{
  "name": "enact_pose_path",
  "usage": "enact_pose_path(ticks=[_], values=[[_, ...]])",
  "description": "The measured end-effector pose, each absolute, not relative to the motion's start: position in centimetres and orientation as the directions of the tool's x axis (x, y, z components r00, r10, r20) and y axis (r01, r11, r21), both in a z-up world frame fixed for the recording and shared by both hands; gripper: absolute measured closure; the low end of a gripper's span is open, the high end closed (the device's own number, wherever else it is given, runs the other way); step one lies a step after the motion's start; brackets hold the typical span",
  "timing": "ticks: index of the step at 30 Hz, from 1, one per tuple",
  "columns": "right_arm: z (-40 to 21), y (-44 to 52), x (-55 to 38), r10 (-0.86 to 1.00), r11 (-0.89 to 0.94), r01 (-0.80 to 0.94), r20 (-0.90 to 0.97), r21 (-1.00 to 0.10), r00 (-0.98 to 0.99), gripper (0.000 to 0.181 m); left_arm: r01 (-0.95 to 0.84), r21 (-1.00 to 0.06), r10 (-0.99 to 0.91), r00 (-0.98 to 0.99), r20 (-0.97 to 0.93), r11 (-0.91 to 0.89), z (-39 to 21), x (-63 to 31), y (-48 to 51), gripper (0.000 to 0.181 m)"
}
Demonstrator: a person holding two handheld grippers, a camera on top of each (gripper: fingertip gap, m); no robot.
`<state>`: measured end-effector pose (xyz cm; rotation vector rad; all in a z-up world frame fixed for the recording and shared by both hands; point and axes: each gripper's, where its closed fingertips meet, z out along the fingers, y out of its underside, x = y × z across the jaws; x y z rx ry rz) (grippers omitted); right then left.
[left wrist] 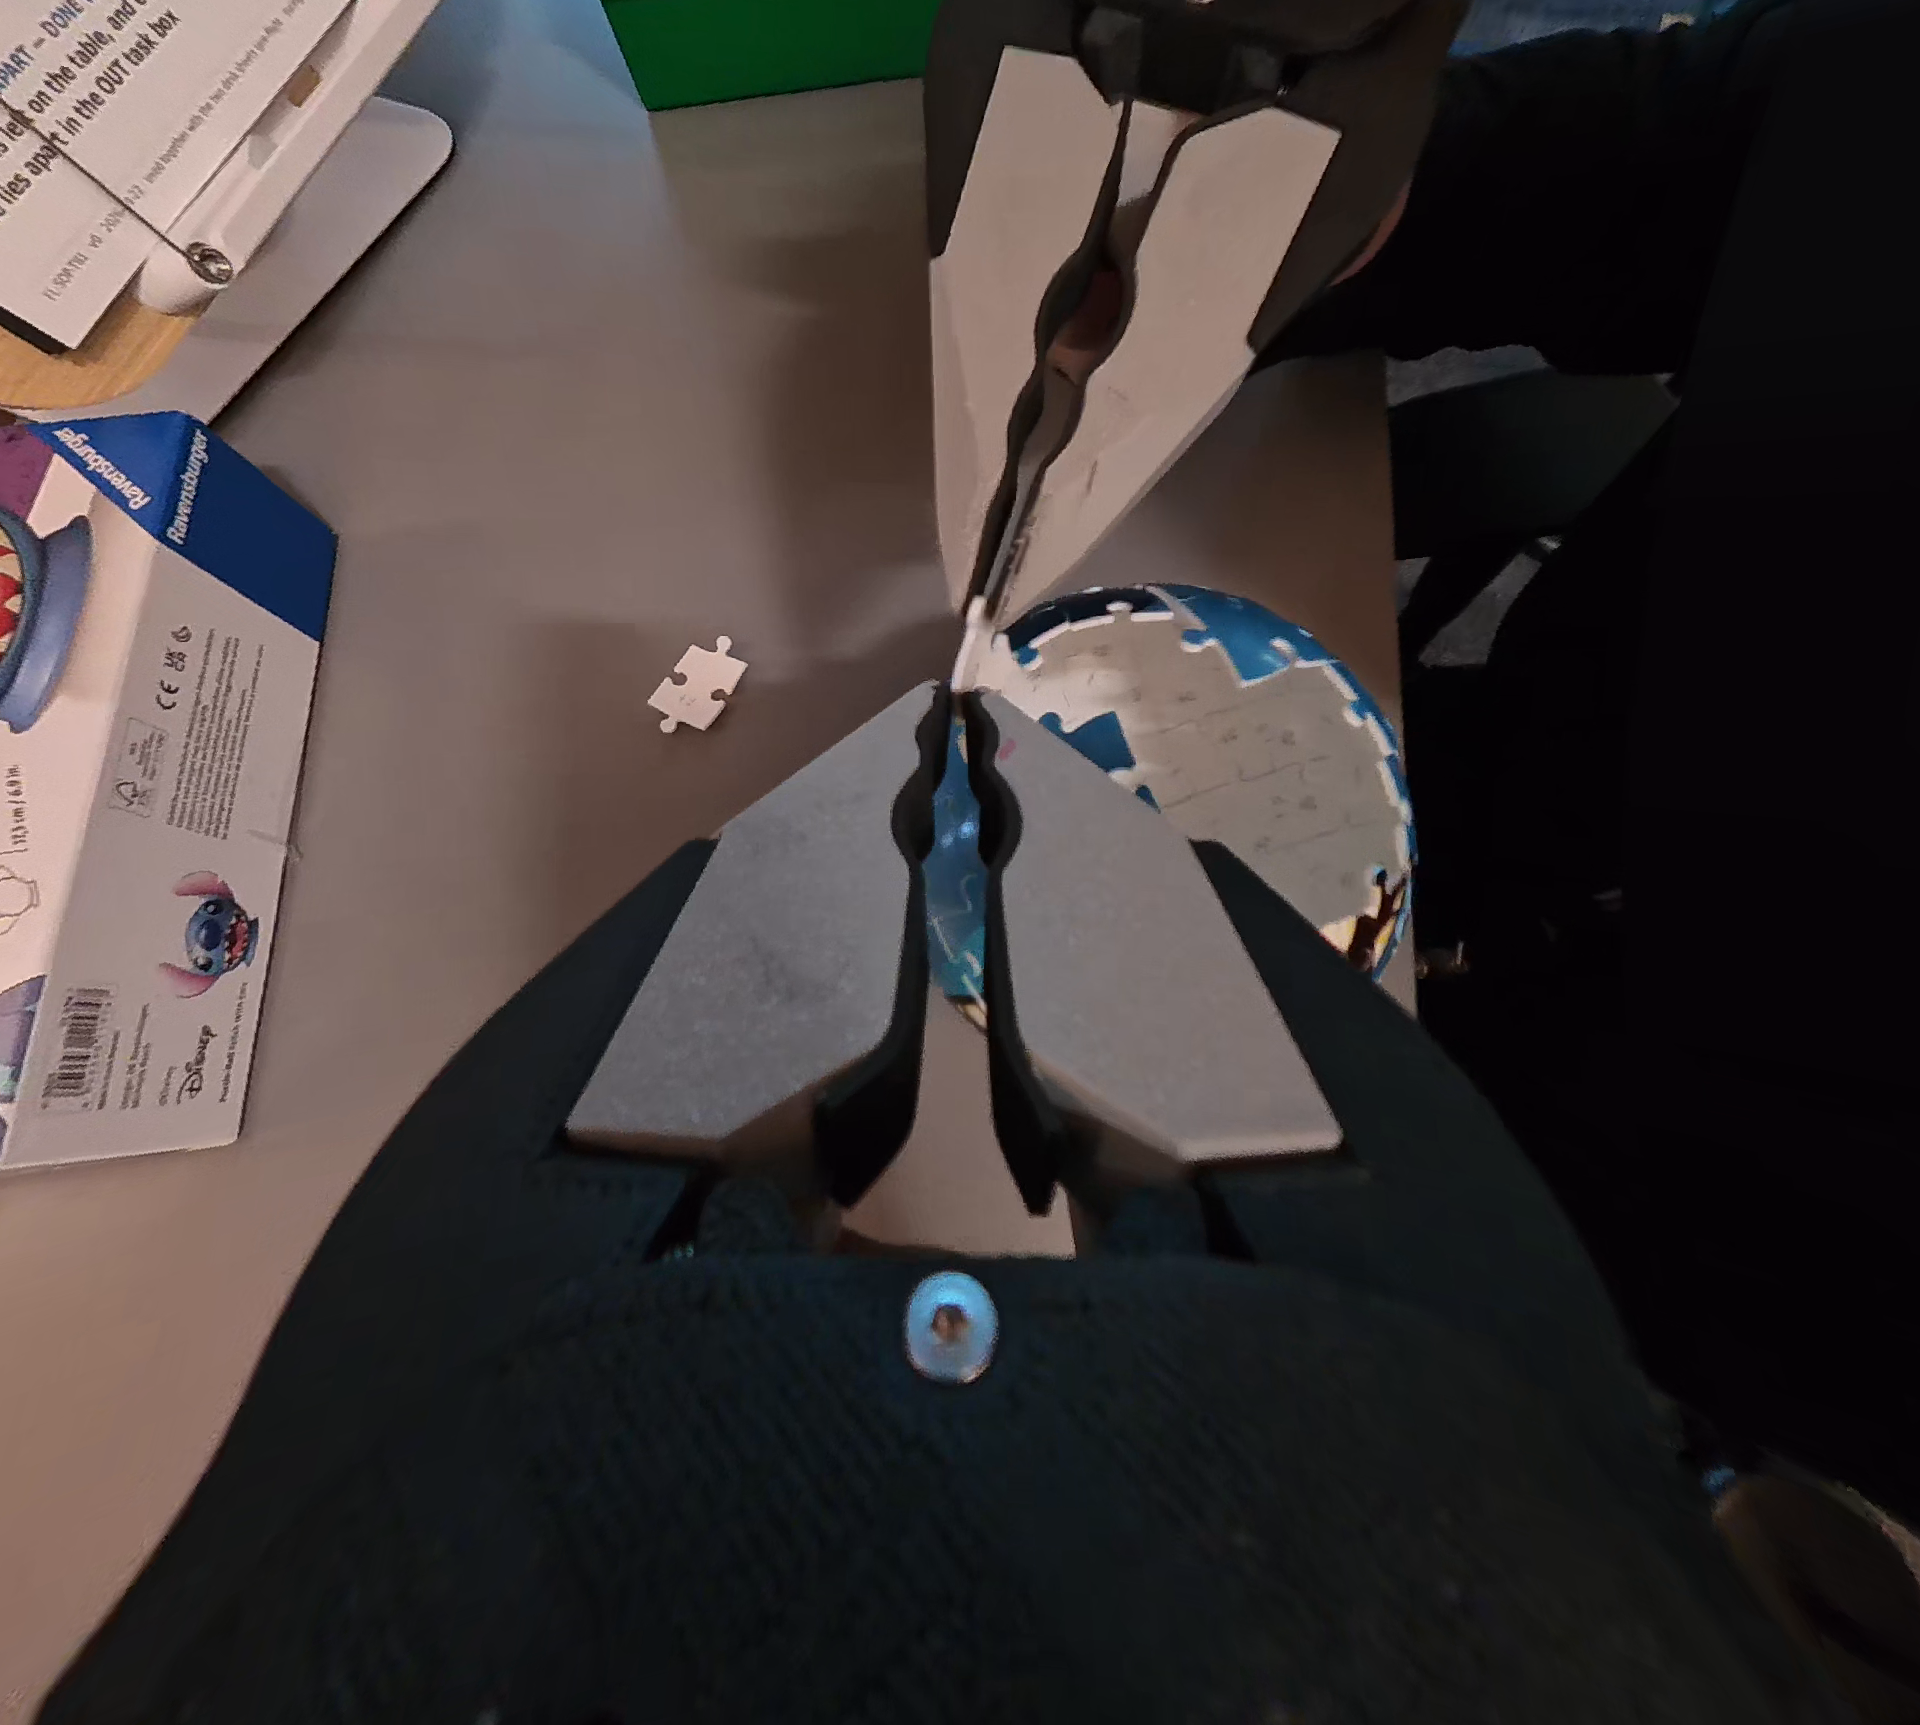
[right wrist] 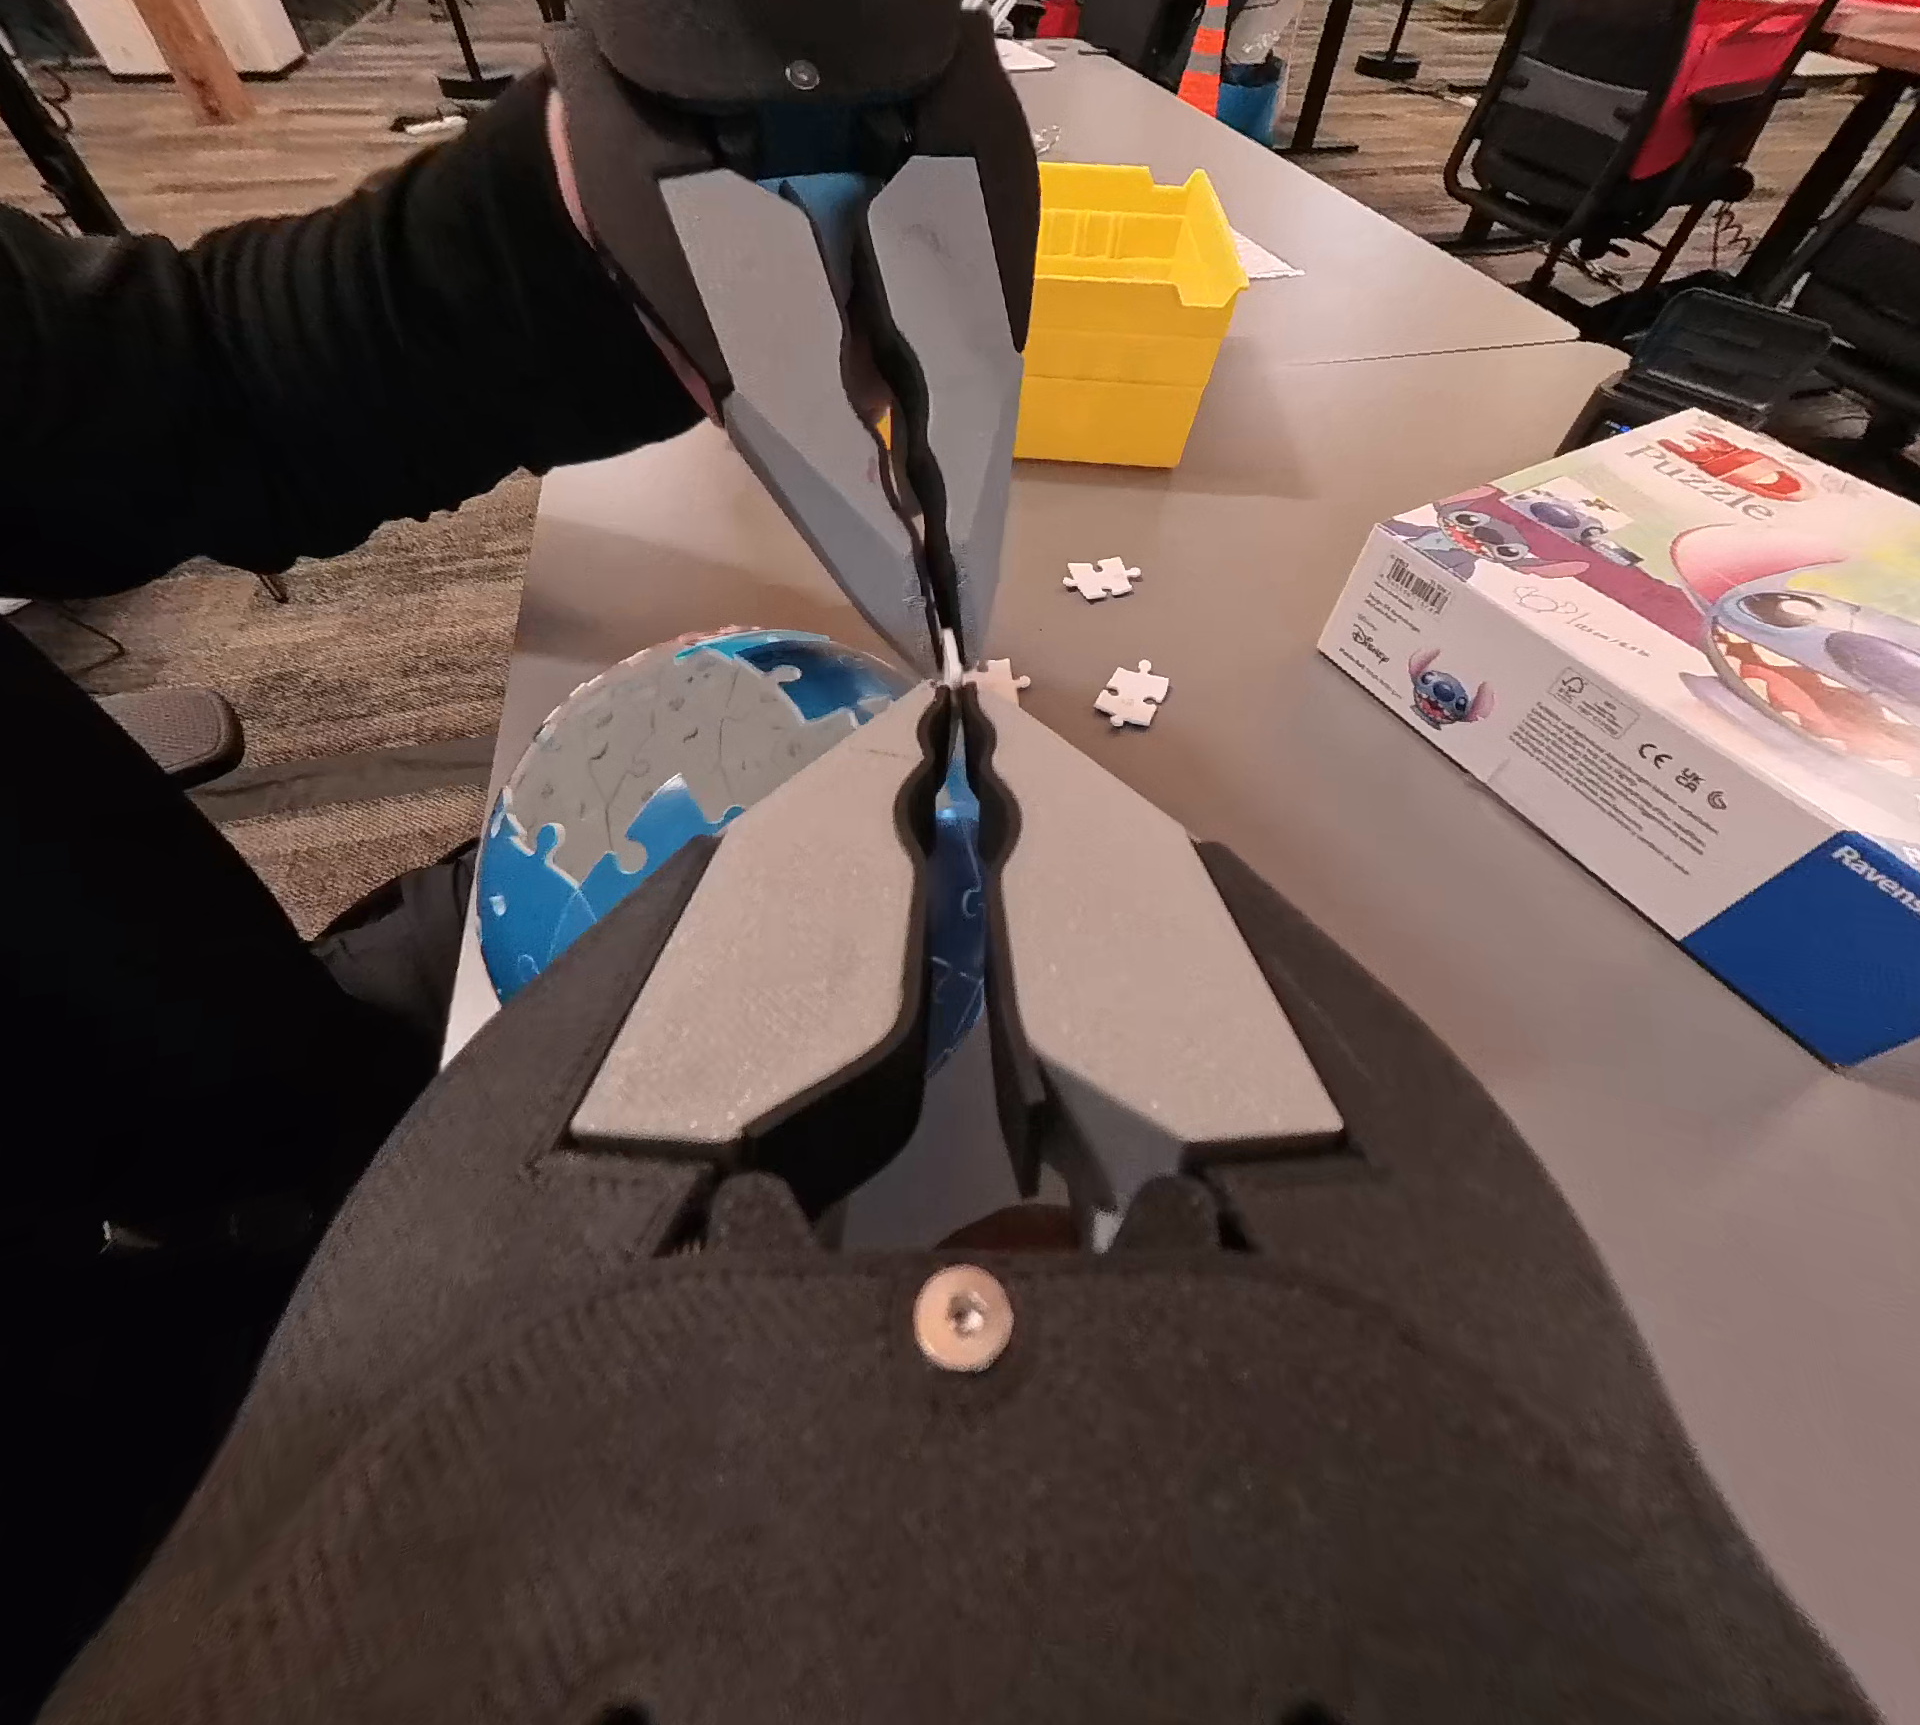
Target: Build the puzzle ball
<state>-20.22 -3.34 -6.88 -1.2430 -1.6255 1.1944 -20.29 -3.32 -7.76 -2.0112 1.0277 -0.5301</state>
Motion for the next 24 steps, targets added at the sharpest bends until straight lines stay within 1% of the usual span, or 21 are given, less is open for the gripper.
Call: enact_pose_path(ticks=[3,5,8,10,11,14,18,24], values=[[-7.1,-2.8,-19.6,0.967,0.116,0.274,0.045,-0.955,-0.252,0.176,-0.461,-0.812,-0.805,0.593,0.019,-0.359,-7.8,-20.5,-3.2,0.181],[-7.7,-2.9,-18.9,0.954,0.108,0.297,0.015,-0.949,-0.299,0.169,-0.456,-0.814,-0.802,0.597,0.021,-0.360,-7.8,-20.6,-3.3,0.181],[-8.2,-4.8,-17.5,0.885,0.086,0.311,-0.070,-0.946,-0.459,0.139,-0.457,-0.813,-0.801,0.598,0.020,-0.361,-7.8,-20.6,-3.4,0.181],[-8.7,-5.0,-17.0,0.862,0.091,0.320,-0.087,-0.943,-0.499,0.109,-0.455,-0.813,-0.800,0.599,0.022,-0.363,-7.8,-20.6,-3.4,0.181],[-9.0,-5.0,-16.9,0.855,0.095,0.322,-0.089,-0.942,-0.511,0.099,-0.450,-0.814,-0.800,0.599,0.029,-0.366,-7.8,-20.6,-3.4,0.181],[-10.0,-5.1,-17.0,0.842,0.099,0.343,-0.105,-0.934,-0.530,0.080,-0.433,-0.819,-0.796,0.604,0.046,-0.376,-7.8,-20.6,-3.3,0.181],[-11.7,-6.4,-17.5,0.819,0.124,0.390,-0.128,-0.913,-0.560,0.077,-0.413,-0.828,-0.797,0.601,0.067,-0.381,-7.8,-20.7,-3.3,0.181],[-11.9,-7.1,-17.9,0.818,0.198,0.363,-0.051,-0.911,-0.572,0.075,-0.415,-0.839,-0.819,0.570,0.062,-0.352,-7.8,-20.7,-3.4,0.181]])
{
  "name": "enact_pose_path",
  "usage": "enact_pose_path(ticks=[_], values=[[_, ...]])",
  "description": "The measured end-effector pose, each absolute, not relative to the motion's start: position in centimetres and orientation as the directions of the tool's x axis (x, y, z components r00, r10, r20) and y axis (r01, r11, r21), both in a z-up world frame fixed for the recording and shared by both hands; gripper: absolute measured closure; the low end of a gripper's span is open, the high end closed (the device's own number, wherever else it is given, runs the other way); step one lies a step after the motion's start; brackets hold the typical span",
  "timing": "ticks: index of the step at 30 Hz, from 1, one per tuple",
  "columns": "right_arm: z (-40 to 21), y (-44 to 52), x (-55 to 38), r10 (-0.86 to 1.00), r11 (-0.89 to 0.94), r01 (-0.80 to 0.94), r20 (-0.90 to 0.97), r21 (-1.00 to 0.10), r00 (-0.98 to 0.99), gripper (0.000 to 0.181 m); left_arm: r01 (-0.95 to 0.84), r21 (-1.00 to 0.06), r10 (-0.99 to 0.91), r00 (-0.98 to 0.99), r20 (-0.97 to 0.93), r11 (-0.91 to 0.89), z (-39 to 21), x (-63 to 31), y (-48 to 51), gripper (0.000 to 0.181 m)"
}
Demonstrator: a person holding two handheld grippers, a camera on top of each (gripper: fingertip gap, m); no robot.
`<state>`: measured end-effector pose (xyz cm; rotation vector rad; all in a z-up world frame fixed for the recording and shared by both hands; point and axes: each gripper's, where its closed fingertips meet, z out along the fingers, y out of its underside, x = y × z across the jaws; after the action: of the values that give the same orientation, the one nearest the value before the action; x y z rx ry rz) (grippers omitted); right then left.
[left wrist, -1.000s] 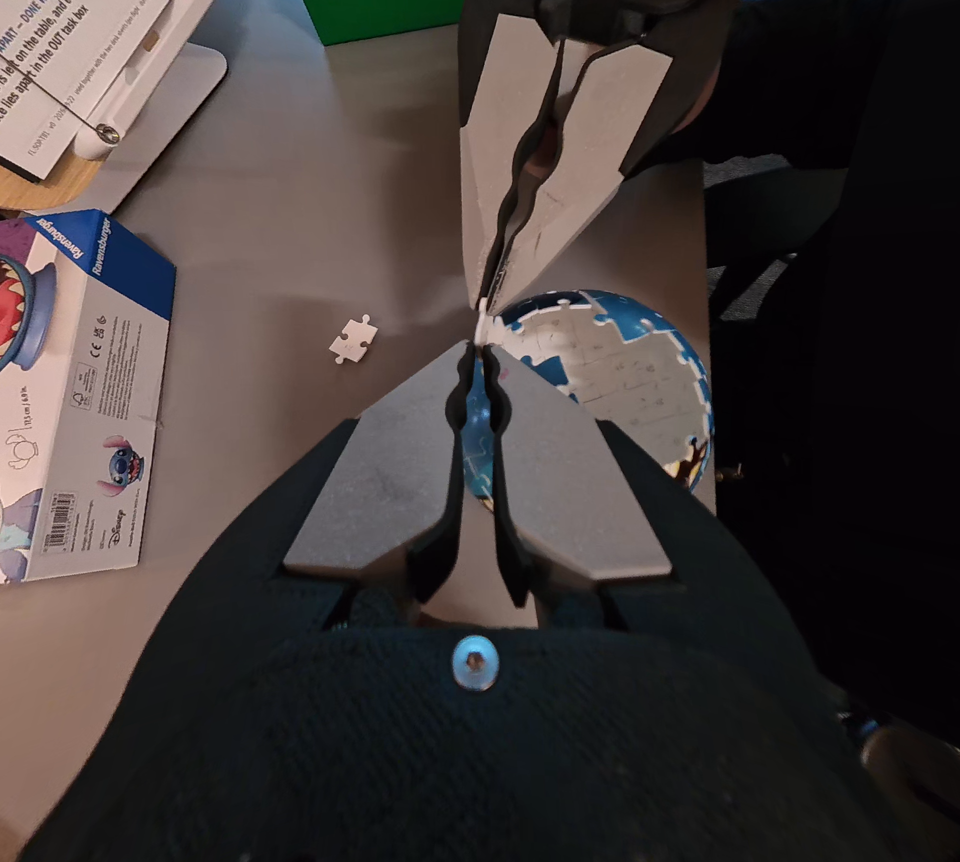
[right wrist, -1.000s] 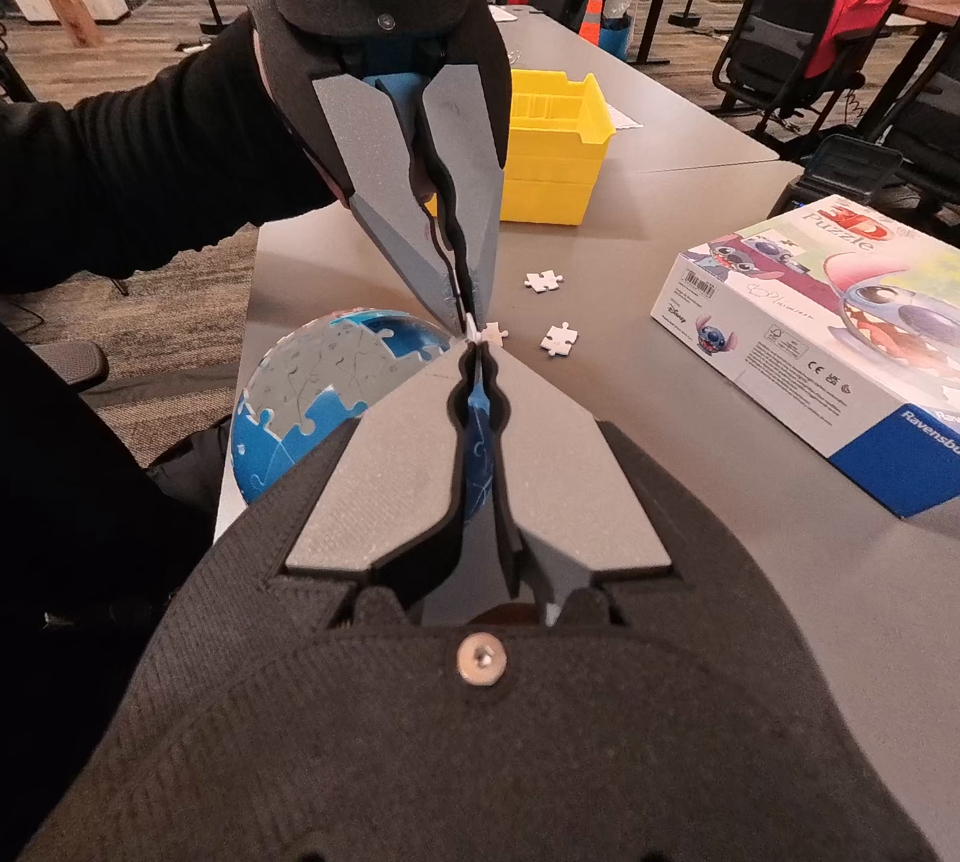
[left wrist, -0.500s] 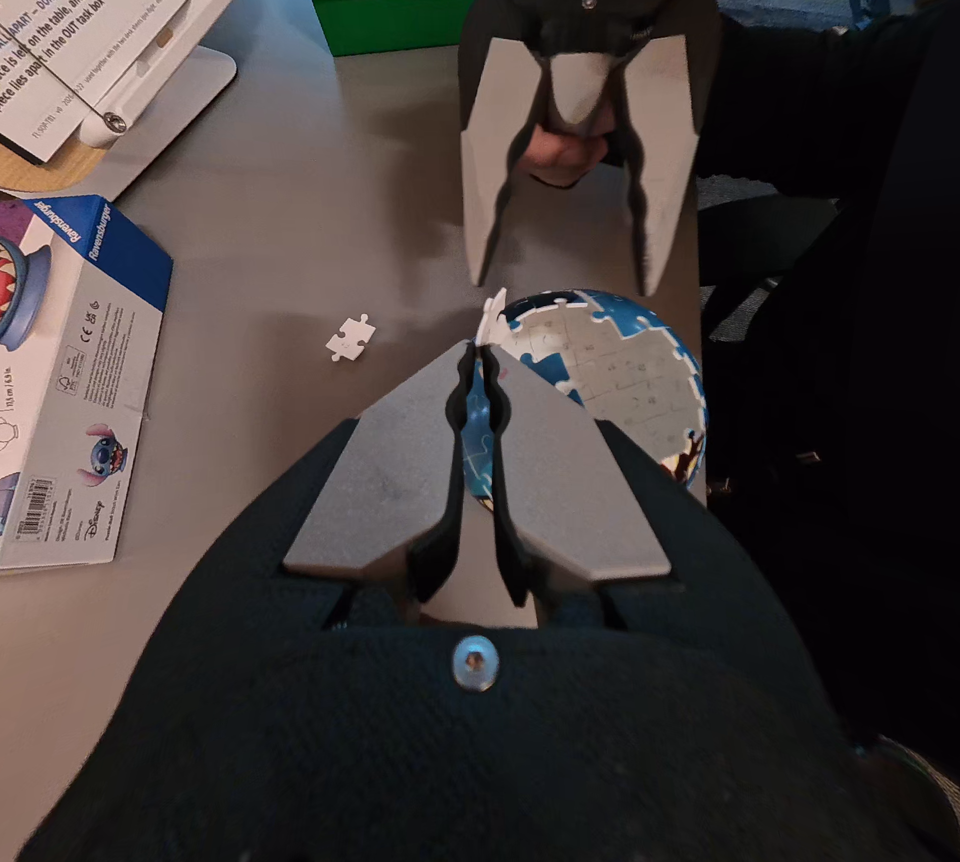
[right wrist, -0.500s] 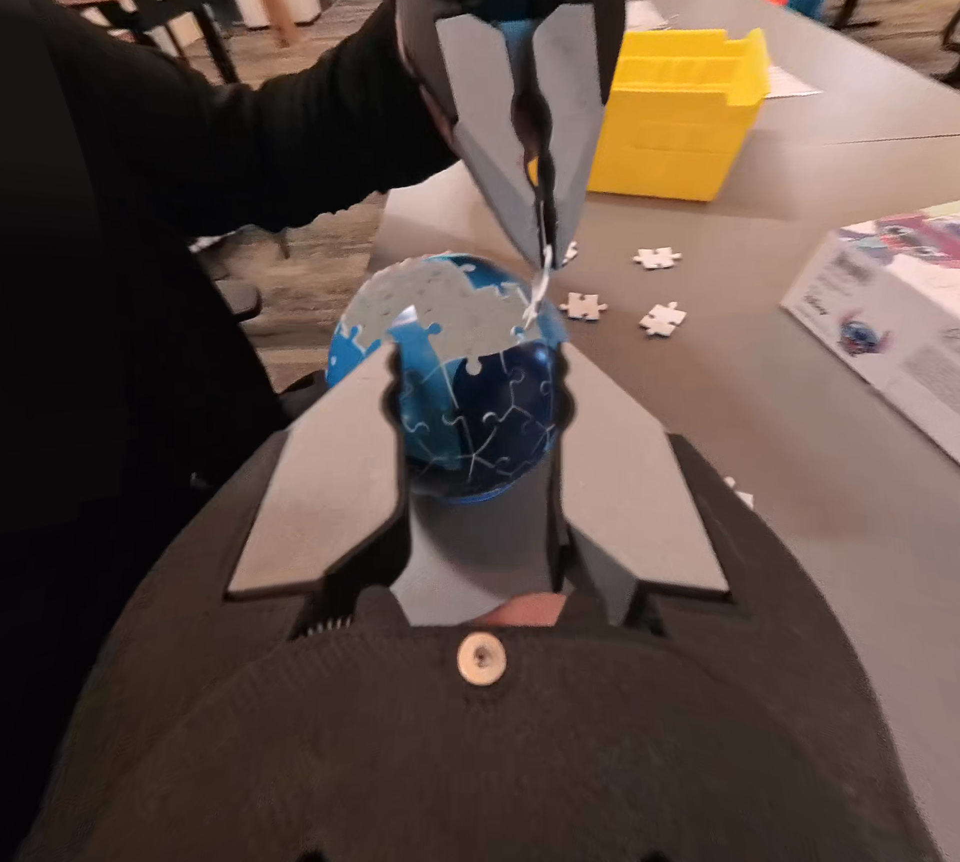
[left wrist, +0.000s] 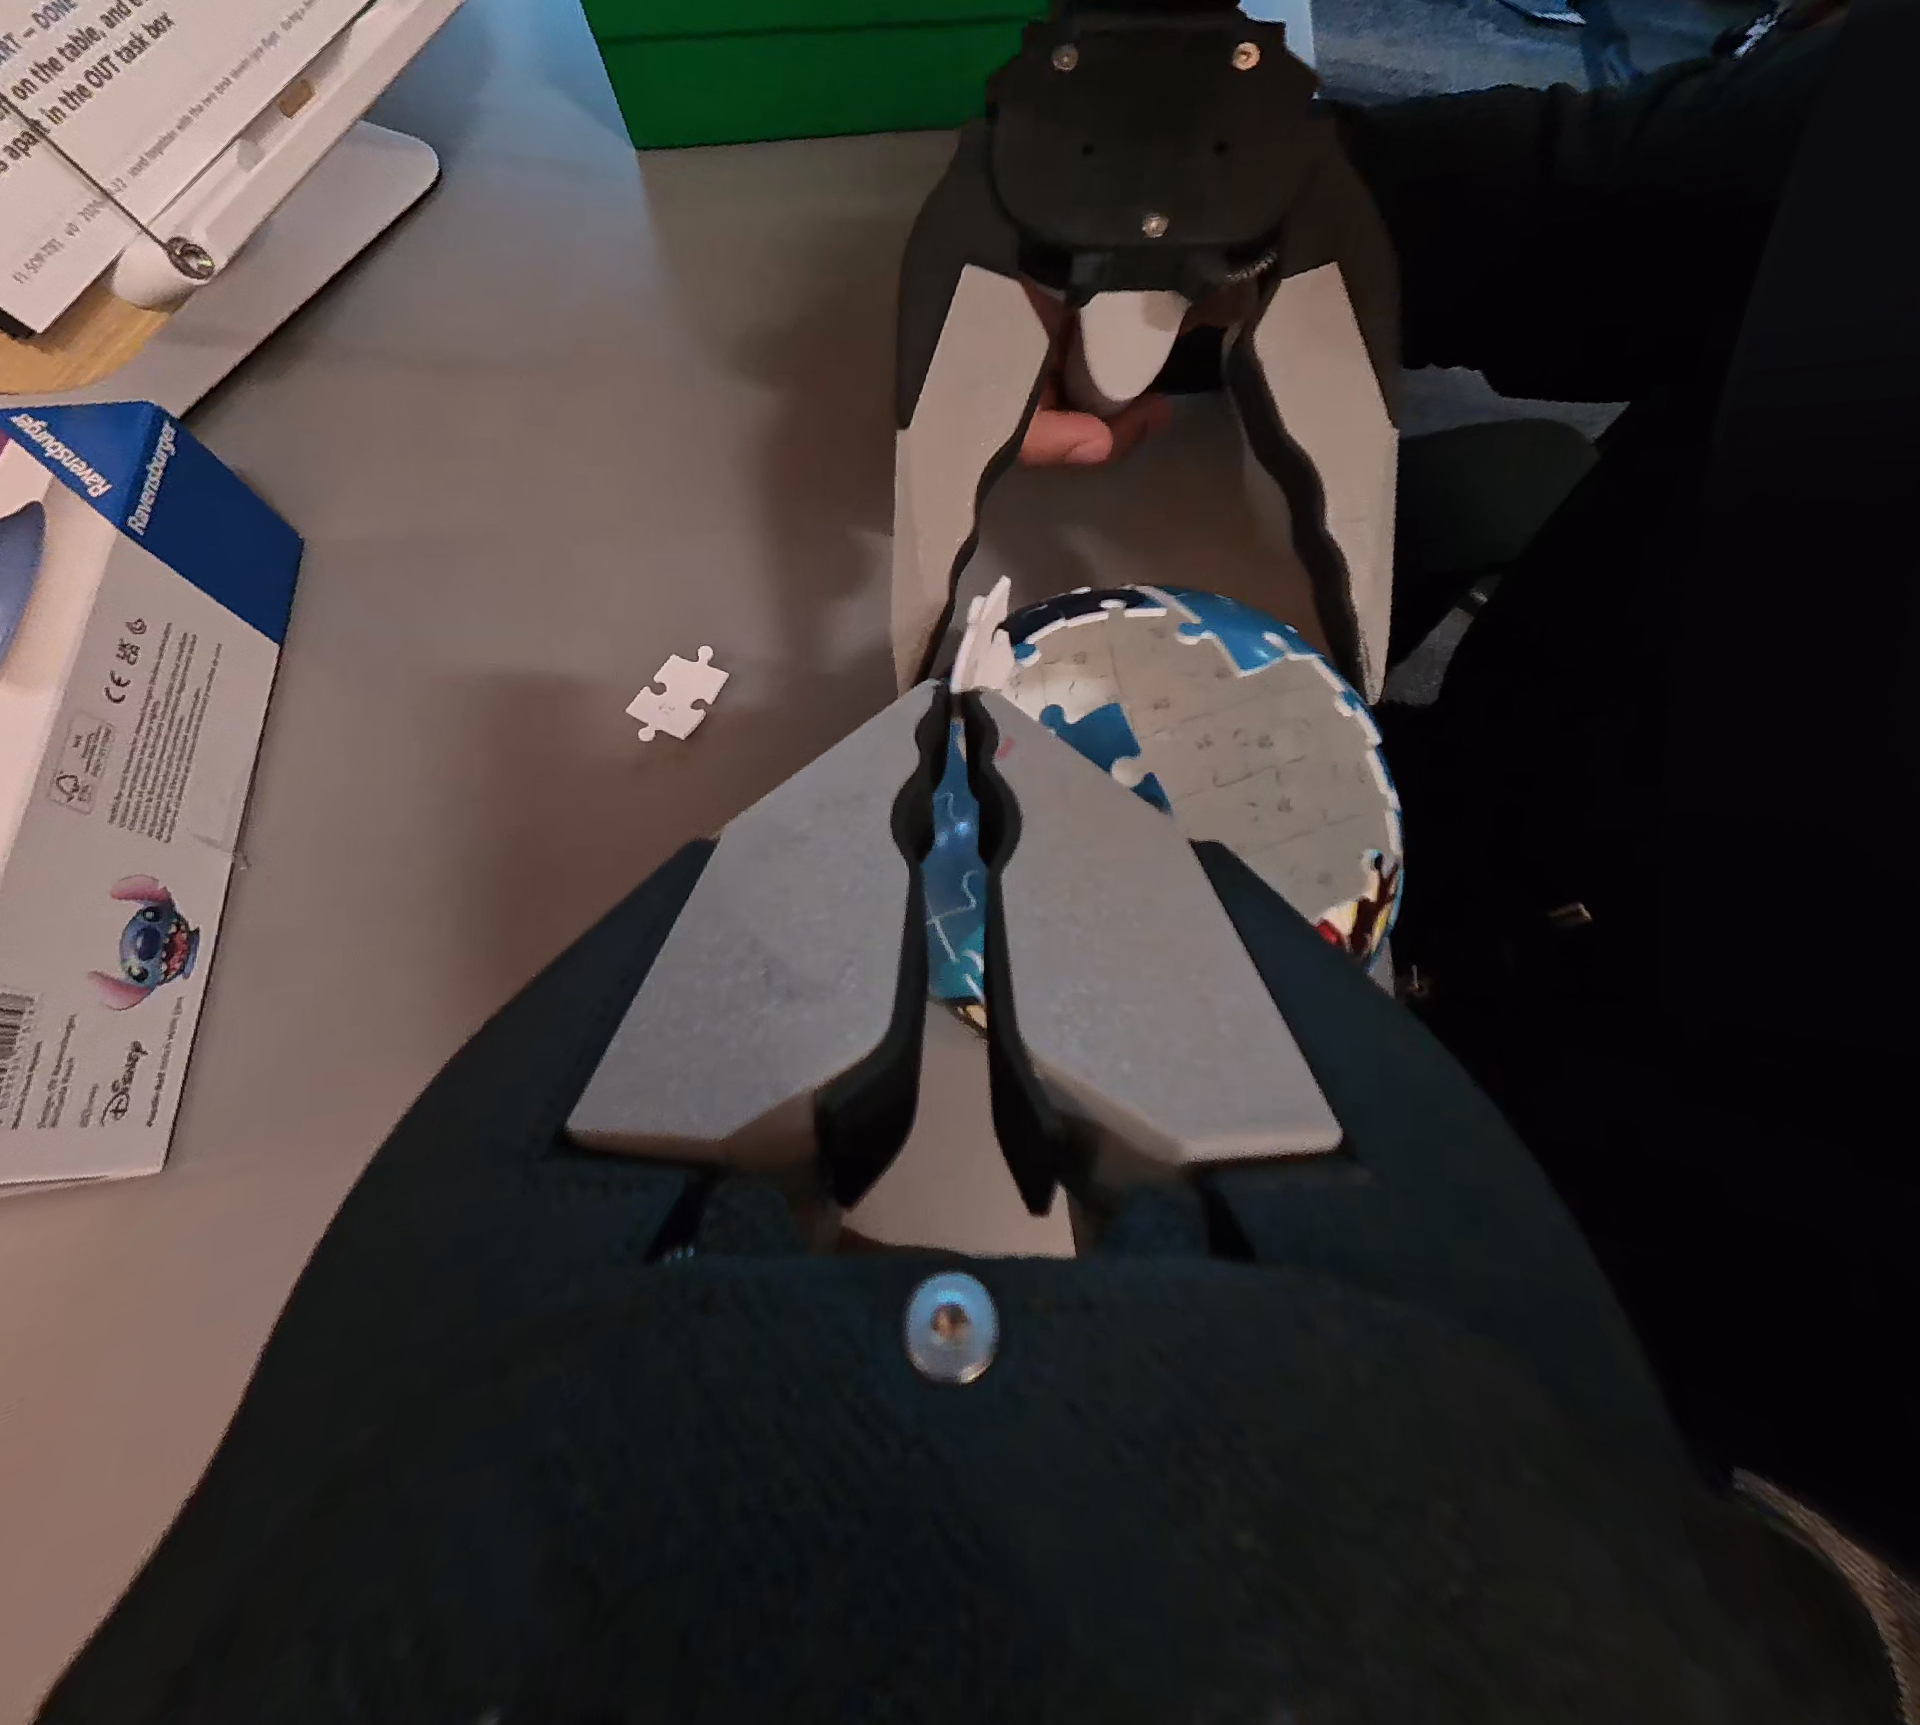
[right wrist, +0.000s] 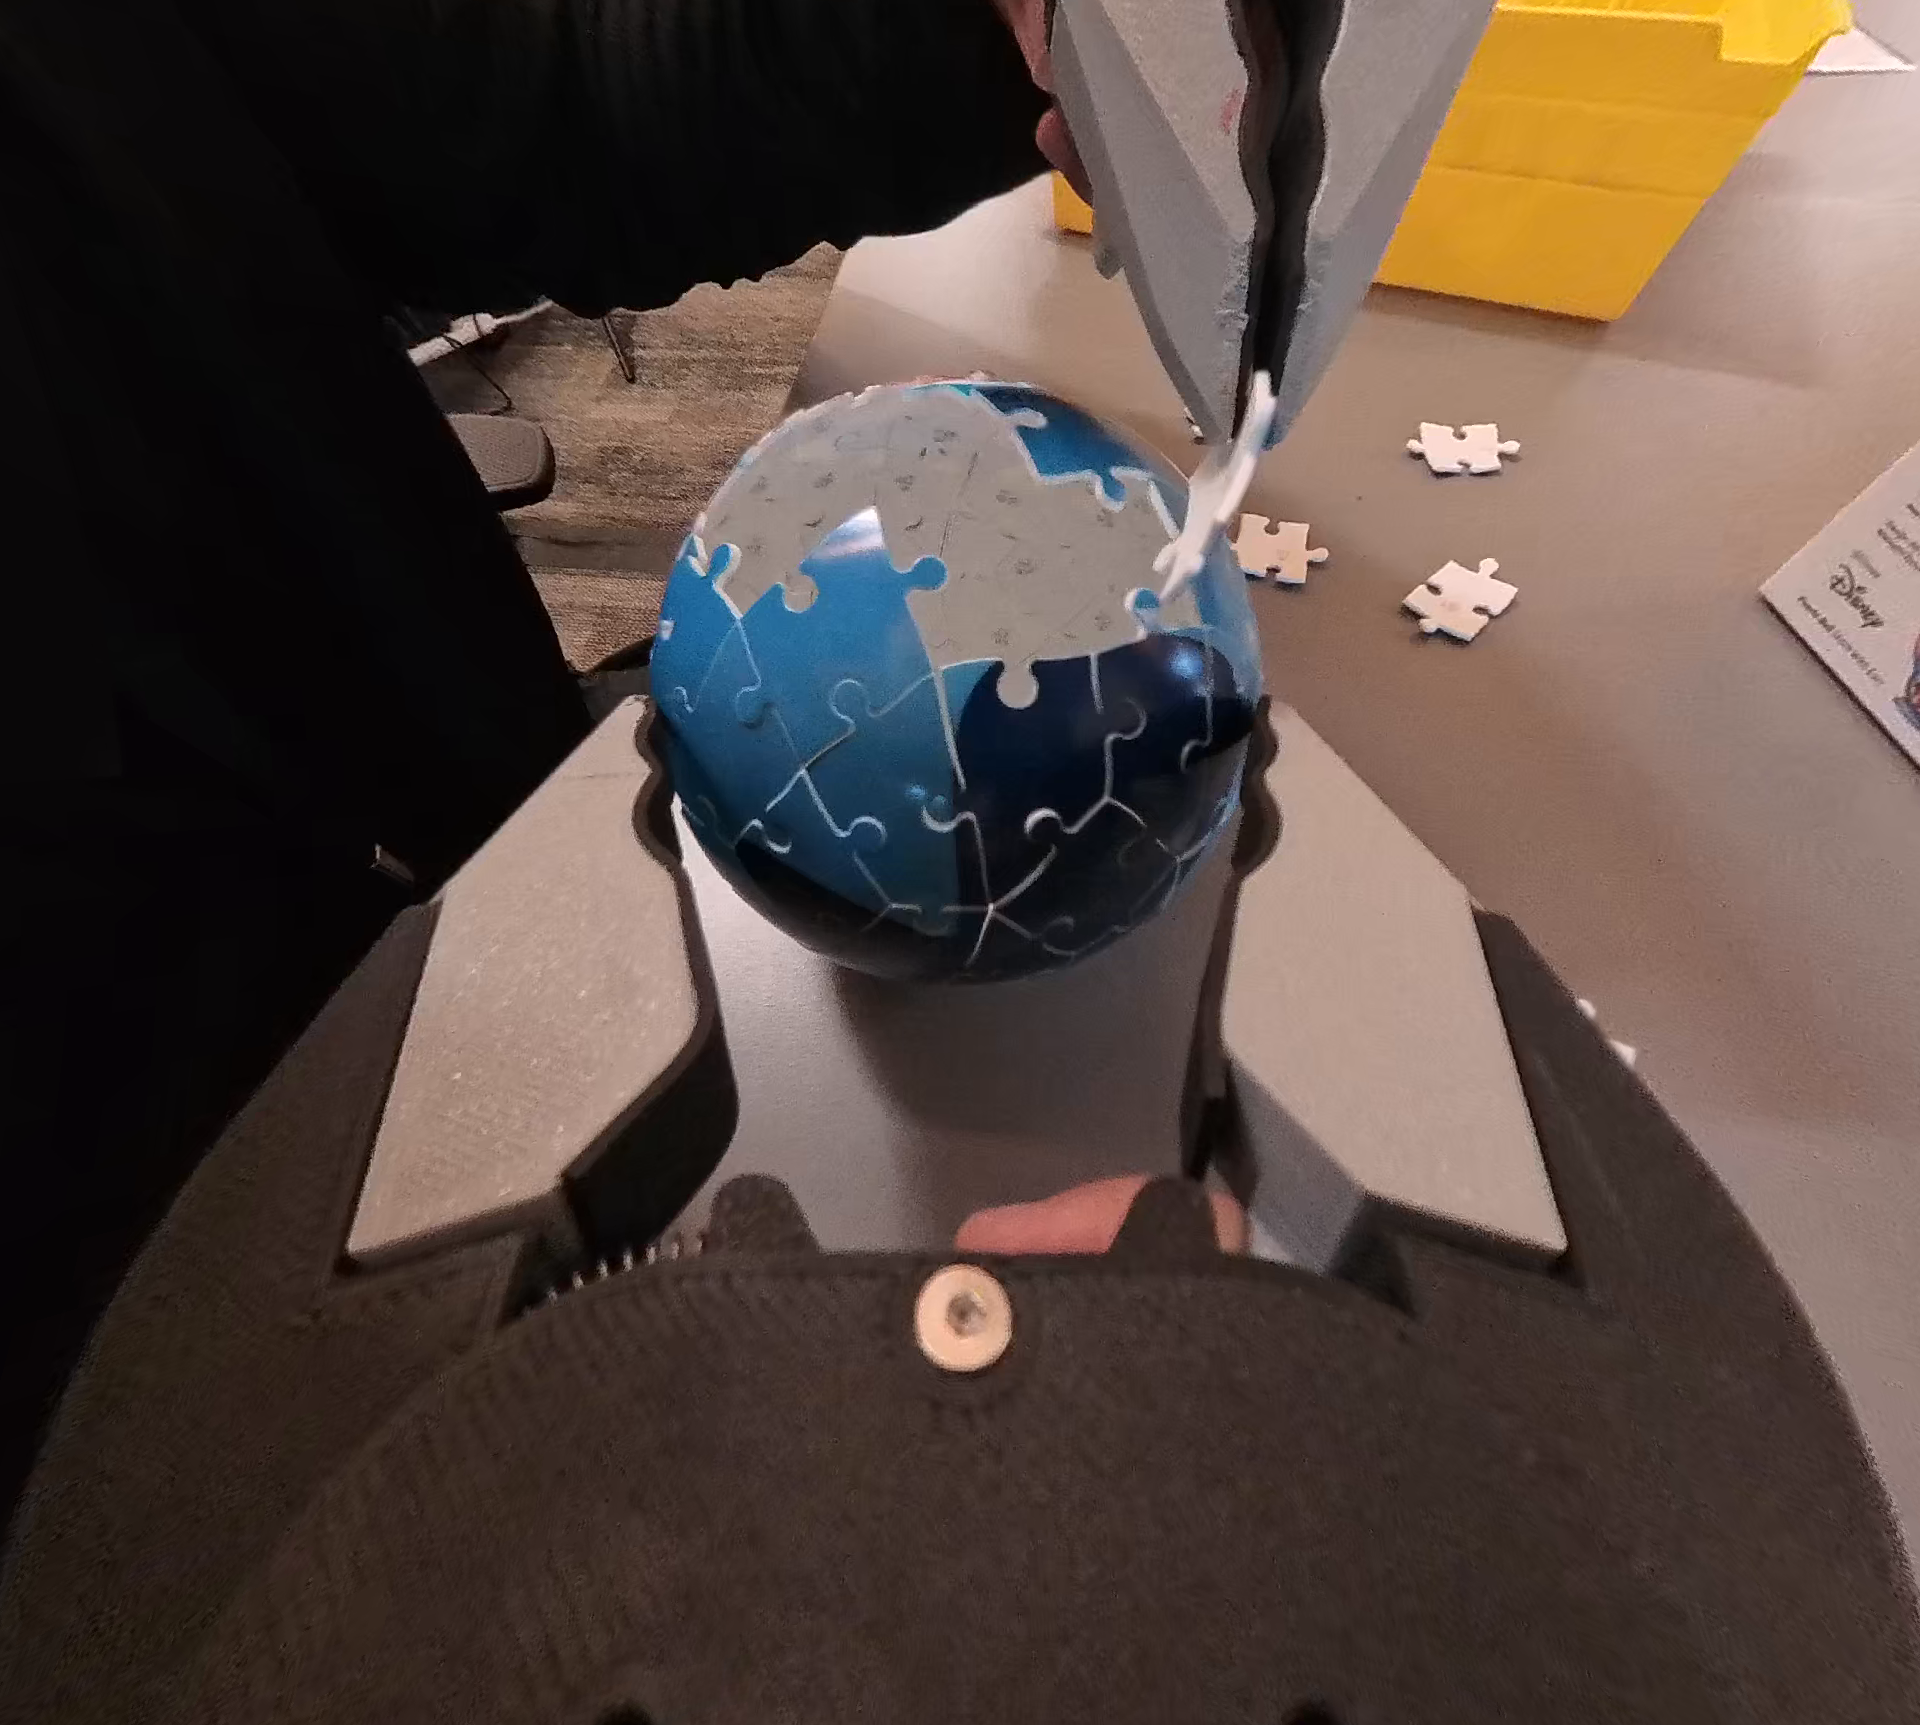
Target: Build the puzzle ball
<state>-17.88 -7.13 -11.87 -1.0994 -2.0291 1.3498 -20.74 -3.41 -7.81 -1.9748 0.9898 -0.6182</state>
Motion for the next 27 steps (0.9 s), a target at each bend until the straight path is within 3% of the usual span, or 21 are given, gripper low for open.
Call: enact_pose_path(ticks=[6,13,15,17,18,23,27], values=[[-11.7,-7.2,-17.8,0.827,0.231,0.345,-0.003,-0.910,-0.562,0.076,-0.382,-0.830,-0.797,0.593,0.117,-0.407,-8.0,-20.7,-3.2,0.181],[-10.2,-5.7,-17.5,0.844,0.298,0.314,0.095,-0.901,-0.527,0.079,-0.429,-0.800,-0.758,0.650,0.049,-0.419,-8.1,-21.0,-3.4,0.181],[-8.9,-4.8,-17.5,0.849,0.303,0.299,0.113,-0.905,-0.516,0.092,-0.430,-0.797,-0.754,0.656,0.048,-0.424,-8.1,-21.0,-3.4,0.181],[-7.1,-3.6,-17.8,0.858,0.280,0.271,0.113,-0.921,-0.502,0.125,-0.426,-0.798,-0.749,0.661,0.047,-0.427,-8.1,-21.1,-3.4,0.181],[-6.3,-3.2,-18.1,0.862,0.251,0.265,0.091,-0.931,-0.498,0.132,-0.422,-0.799,-0.746,0.665,0.049,-0.428,-8.1,-21.1,-3.4,0.181],[-6.3,-2.0,-20.6,0.865,0.154,0.359,-0.050,-0.920,-0.499,0.131,-0.377,-0.817,-0.723,0.687,0.069,-0.436,-7.8,-21.5,-3.4,0.181],[-7.6,-2.6,-22.1,0.845,0.214,0.380,-0.025,-0.900,-0.534,0.156,-0.350,-0.821,-0.705,0.704,0.087,-0.451,-7.8,-21.8,-3.4,0.181]])
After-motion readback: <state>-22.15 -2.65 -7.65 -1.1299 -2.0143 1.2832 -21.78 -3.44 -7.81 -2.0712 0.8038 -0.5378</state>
